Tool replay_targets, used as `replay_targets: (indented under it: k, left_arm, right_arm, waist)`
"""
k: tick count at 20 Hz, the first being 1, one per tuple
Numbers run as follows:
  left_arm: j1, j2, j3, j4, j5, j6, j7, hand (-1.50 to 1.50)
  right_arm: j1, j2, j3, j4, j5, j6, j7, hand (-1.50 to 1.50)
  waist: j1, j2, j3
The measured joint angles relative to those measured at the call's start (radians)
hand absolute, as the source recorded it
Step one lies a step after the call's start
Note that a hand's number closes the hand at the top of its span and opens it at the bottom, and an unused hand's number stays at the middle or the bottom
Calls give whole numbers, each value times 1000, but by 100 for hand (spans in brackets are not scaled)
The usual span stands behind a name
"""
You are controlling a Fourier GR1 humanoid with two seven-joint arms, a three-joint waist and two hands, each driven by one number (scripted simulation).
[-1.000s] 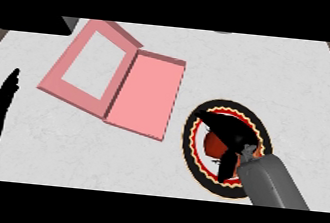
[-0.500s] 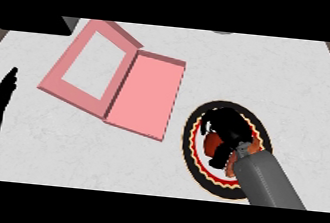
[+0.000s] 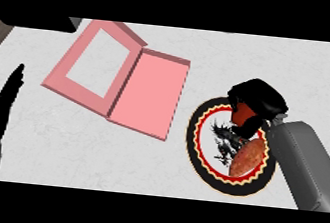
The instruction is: Pick the bell pepper from the plate and place it in the cardboard box
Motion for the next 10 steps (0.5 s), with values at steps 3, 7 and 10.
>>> replay_targets:
  k: [3,7,10]
  left_arm:
    - [-8,3,-2,-2,0,-8,2,0]
    - [-13,6,4,1,-1,-7,5,0]
    - [-4,3,4,-5,-2,-7,10,0]
  right_arm:
    - [-88,-57,-53,104,-13,-64,-130,150]
    - [-204,-94,-126,225,-41,-134,-253,150]
    - [-254,-95,-178,253,-85,-188,-343,150]
  waist:
    - [8,2,0]
    - [9,1,0]
    - [6,-1,0]
